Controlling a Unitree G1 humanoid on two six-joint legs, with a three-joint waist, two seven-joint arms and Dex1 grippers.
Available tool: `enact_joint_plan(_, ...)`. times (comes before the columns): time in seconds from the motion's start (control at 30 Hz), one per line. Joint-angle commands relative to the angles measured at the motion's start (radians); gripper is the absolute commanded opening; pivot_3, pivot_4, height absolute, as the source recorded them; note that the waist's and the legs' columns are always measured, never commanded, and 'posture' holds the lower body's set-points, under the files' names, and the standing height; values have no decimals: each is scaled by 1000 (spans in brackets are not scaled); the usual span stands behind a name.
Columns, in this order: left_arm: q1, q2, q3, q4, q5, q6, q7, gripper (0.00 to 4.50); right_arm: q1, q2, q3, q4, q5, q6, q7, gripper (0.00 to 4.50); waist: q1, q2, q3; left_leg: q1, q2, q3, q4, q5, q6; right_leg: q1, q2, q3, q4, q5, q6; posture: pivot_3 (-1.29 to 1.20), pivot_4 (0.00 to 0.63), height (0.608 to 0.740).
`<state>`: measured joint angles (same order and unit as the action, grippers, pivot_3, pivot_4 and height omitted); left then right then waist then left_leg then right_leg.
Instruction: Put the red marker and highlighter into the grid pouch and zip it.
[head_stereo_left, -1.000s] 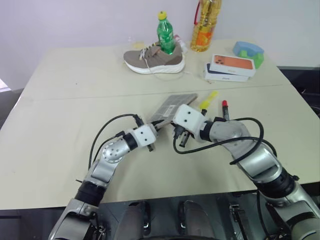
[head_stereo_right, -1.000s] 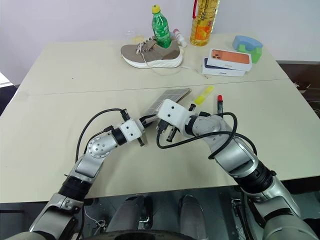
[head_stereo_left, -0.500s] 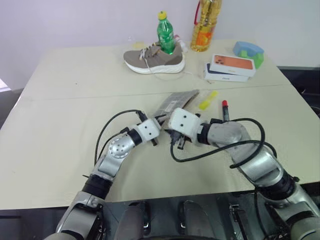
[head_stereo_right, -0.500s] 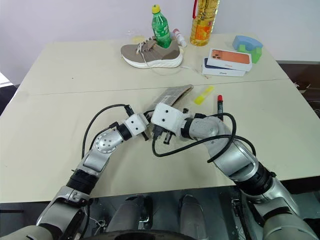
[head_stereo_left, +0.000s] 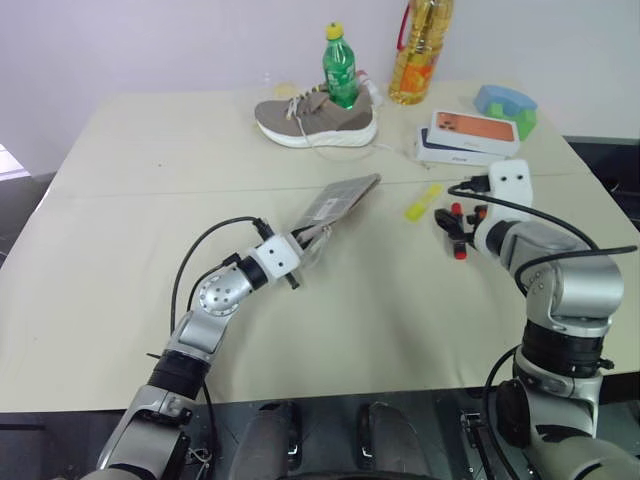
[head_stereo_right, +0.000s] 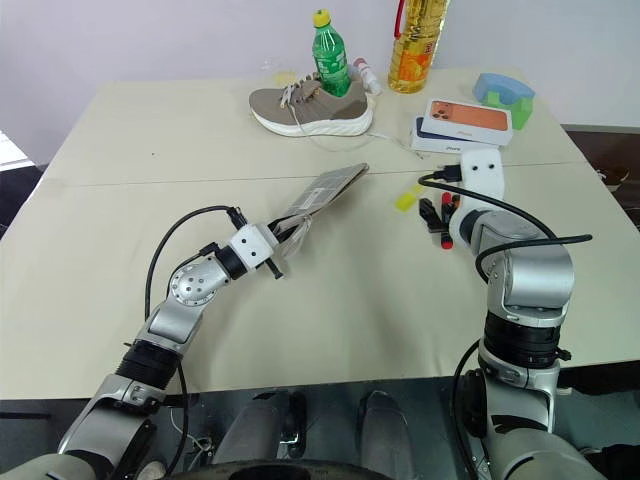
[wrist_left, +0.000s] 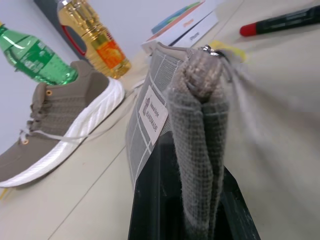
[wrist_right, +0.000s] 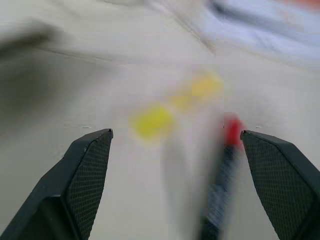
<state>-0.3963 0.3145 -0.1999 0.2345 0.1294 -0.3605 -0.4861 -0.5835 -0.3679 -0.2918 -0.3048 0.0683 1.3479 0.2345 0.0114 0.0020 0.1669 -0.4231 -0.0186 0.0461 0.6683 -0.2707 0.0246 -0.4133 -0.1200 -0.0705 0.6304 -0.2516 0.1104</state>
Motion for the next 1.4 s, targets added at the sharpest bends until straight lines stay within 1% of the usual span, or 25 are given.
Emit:
enact_joint_plan(0.03, -4, 2, 8, -40, -25, -23, -11, 0, 1, 15, -50, 57, -23, -33, -70, 4213, -1, 0, 0, 0, 0, 0, 0, 0, 0, 0, 0, 0, 0, 0, 0, 0, 150, 740)
enact_joint_plan(0.17, 1, -1, 7, -51, -30, -19, -16, 0, 12, 60, -92, 116, 10, -33, -86, 4213, -1, 0, 0, 0, 0, 0, 0, -3, 5, 0, 1, 0, 0, 0, 0, 0, 150, 740)
enact_joint_plan(0.23, 3, -1, 9, -55, -31, -15, -16, 0, 24, 69, -84, 125, 14, -46, -90, 4213, -2, 0, 0, 0, 0, 0, 0, -3, 5, 0, 1, 0, 1, 0, 0, 0, 150, 740)
enact_joint_plan(0.27, 4, -1, 11, -56, -32, -13, -16, 0, 30, 74, -82, 128, 19, -48, -87, 3989, -2, 0, 0, 0, 0, 0, 0, -3, 5, 0, 1, 0, 1, 0, 0, 0, 150, 740)
enact_joint_plan(0.37, 7, -3, 12, -58, -36, -7, -16, 0, 48, 81, -79, 132, 29, -57, -90, 3124, -2, 0, 0, 0, 0, 0, 0, -3, 5, 0, 1, 1, 1, 0, 0, 0, 150, 740)
enact_joint_plan(0.4, 8, -4, 13, -58, -39, -4, -16, 0, 53, 78, -75, 131, 30, -61, -92, 2478, -1, 0, 0, 1, 0, 0, 0, -3, 5, 0, 1, 1, 1, 0, 0, 0, 150, 740)
enact_joint_plan(0.47, 11, -7, 18, -59, -48, 3, -13, 0, 59, 73, -70, 128, 31, -70, -96, 1495, -2, 0, 0, 1, 0, 0, 0, -3, 5, 0, 1, 1, 1, 0, 0, 0, 150, 740)
enact_joint_plan(0.53, 13, -16, 31, -61, -78, 20, -13, 0, 70, 45, -42, 103, 37, -99, -72, 459, -2, 0, 0, 1, 0, 0, 0, -3, 5, 1, 1, 1, 1, 0, 0, 0, 150, 740)
enact_joint_plan(0.63, 18, -19, 51, -84, -168, 64, -64, 0, 111, -102, 110, 15, 12, -216, 24, 403, -2, 0, 0, 1, 0, 0, 0, -3, 5, 0, 1, 1, 1, 0, 0, 0, 150, 740)
enact_joint_plan(0.73, 22, -1, 64, -106, -244, 106, -136, 0, 165, -281, 236, -75, -13, -420, 167, 403, -3, 1, 0, 1, 0, 0, 0, -3, 6, 0, 1, 1, 0, 0, 0, 0, 150, 740)
enact_joint_plan(0.83, 26, 35, 63, -128, -296, 131, -219, 0, 219, -446, 308, -130, -53, -646, 295, 403, -3, 0, 0, 1, 0, 0, 0, -3, 6, 1, 2, 1, 0, 0, 1, 0, 150, 740)
enact_joint_plan(0.93, 34, 62, 72, -155, -351, 165, -284, 0, 254, -549, 331, -136, -86, -791, 372, 403, -2, 0, 0, 3, 0, 0, 0, -3, 6, 2, 2, 1, 0, -1, 1, 0, 150, 740)
enact_joint_plan(1.07, 43, 86, 77, -187, -379, 187, -335, 0, 274, -590, 325, -113, -99, -889, 419, 403, 1, -1, 1, 4, 0, 0, 1, -3, 6, 4, 1, 1, -1, -1, 1, 0, 150, 740)
enact_joint_plan(1.23, 46, 97, 83, -194, -379, 194, -358, 0, 275, -587, 323, -88, -122, -953, 439, 403, 2, -1, 1, 4, 0, 0, 1, -3, 6, 5, 1, 1, -1, -1, 1, 0, 150, 740)
enact_joint_plan(1.4, 47, 91, 86, -185, -370, 190, -354, 0, 268, -576, 316, -82, -130, -966, 447, 403, 2, -1, 1, 4, 0, 0, 1, -3, 6, 5, 1, 1, -1, -1, 1, 0, 150, 740)
